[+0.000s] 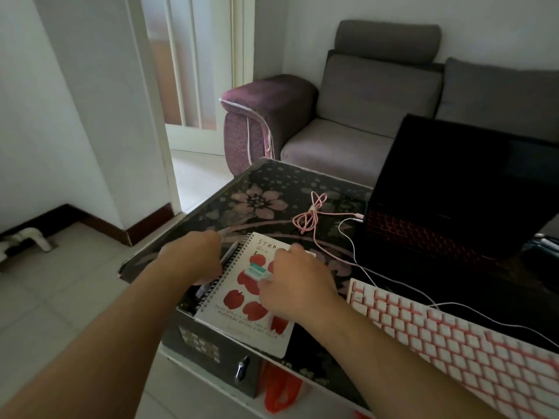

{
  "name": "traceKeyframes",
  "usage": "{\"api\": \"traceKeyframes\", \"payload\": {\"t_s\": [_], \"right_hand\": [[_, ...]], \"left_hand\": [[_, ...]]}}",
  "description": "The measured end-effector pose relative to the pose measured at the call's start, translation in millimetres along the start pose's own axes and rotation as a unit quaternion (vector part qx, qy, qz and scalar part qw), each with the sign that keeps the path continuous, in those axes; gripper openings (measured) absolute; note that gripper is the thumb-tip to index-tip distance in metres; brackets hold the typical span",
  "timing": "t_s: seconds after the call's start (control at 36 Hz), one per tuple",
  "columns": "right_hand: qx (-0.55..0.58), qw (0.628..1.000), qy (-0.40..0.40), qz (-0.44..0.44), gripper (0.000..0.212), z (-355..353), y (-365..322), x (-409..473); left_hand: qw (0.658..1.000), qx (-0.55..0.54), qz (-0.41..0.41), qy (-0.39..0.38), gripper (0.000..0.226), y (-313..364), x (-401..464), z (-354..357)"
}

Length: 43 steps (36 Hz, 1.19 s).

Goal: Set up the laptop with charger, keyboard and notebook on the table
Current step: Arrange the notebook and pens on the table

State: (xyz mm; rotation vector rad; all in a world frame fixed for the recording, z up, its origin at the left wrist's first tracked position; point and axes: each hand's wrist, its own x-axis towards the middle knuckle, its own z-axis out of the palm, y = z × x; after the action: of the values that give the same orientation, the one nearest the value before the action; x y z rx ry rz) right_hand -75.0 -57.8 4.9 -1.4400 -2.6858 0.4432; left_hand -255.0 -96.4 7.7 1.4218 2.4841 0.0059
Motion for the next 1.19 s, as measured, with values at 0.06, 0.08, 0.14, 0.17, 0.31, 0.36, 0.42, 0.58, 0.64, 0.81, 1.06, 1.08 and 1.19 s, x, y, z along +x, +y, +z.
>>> {"api": "traceKeyframes", "payload": {"t_s": [0.06, 0.08, 0.14, 0.17, 0.31, 0.36, 0.42, 0.58, 0.64, 0.81, 1.06, 1.08, 1.19], "right_hand": [[-0.003, 0.999, 0.002, -0.033, 0.035, 6, -2, 6], [0.006, 0.999, 0.001, -0.040, 0.036, 7, -3, 8], [0.030, 0.999, 0.007, -0.038, 0.032, 10, -4, 13], [0.037, 0.998, 0.015, -0.038, 0.030, 12, -3, 16], [0.070, 0.996, 0.055, -0.025, 0.025, 15, 5, 18], [0.087, 0.994, 0.072, -0.008, 0.024, 11, 13, 18], [0.099, 0.991, 0.094, 0.014, 0.020, 6, 23, 19], [0.092, 0.988, 0.110, 0.065, 0.016, -6, 57, 16], [0.092, 0.987, 0.109, 0.071, 0.017, -8, 64, 14], [0.098, 0.986, 0.112, 0.076, 0.011, -8, 68, 10], [0.104, 0.985, 0.104, 0.088, 0.012, -8, 65, 0], [0.111, 0.985, 0.102, 0.089, 0.013, -9, 64, -2], [0.133, 0.984, 0.091, 0.079, 0.016, -10, 65, -13]], "left_hand": [[1.000, -0.005, -0.002, -0.008, 0.017, 0, 1, 0], [1.000, -0.012, -0.002, -0.008, 0.015, 0, 0, 0], [1.000, -0.029, -0.003, -0.002, 0.016, 2, 1, -1], [0.999, -0.038, -0.004, 0.001, 0.018, 3, 1, -1], [0.997, -0.076, -0.015, 0.015, 0.021, 6, 2, 0], [0.996, -0.083, -0.026, 0.018, 0.022, 4, 3, -1], [0.995, -0.090, -0.030, 0.034, 0.021, 1, 6, -4], [0.991, -0.120, -0.046, -0.023, 0.023, -1, 10, 0], [0.990, -0.124, -0.051, -0.041, 0.028, -1, 9, 1], [0.998, -0.048, -0.029, 0.006, 0.028, 5, 5, -2], [0.976, -0.217, 0.007, -0.031, 0.028, 29, -1, -28], [0.975, -0.219, 0.019, -0.044, 0.026, 37, -4, -28], [0.989, -0.133, 0.029, -0.059, 0.026, 52, -7, -3]]}}
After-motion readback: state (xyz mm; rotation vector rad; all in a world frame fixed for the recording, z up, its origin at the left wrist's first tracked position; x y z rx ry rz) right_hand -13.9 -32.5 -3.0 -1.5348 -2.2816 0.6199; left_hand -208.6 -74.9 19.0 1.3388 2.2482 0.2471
